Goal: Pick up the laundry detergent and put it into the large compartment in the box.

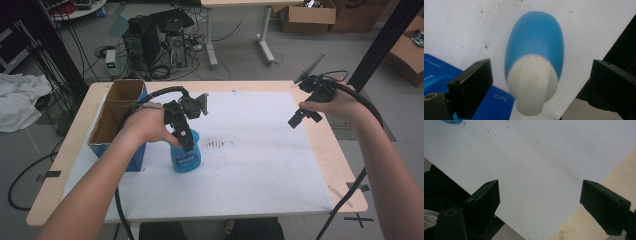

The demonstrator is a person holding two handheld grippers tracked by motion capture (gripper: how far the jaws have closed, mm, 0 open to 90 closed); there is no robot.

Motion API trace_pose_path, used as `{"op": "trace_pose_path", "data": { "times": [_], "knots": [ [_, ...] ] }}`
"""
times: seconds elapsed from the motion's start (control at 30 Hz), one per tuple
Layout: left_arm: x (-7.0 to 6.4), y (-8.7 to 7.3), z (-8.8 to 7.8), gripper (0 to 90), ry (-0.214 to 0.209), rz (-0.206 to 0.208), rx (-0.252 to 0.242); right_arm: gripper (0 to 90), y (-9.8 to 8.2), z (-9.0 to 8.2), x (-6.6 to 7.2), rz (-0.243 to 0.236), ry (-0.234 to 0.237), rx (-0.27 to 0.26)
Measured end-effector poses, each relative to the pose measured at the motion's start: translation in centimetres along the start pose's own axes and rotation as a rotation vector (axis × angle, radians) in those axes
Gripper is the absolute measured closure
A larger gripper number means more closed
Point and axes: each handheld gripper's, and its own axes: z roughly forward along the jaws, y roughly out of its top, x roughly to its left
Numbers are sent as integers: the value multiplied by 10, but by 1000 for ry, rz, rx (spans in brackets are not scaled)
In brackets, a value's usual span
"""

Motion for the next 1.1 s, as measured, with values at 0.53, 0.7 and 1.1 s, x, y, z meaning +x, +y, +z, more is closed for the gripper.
{"op": "trace_pose_path", "data": {
  "times": [0.53, 0.7, 1.1],
  "knots": [
    [4, 1, 23, 63, -16, 6, 29, 163, -1, 3, -2, 1, 1, 6],
    [4, 3, 30, 64, -13, 5, 49, 163, -1, 4, -4, 9, 0, 8],
    [6, 3, 32, 99, -18, -12, 39, 163, 0, 6, -4, 12, -2, 12]
  ]
}}
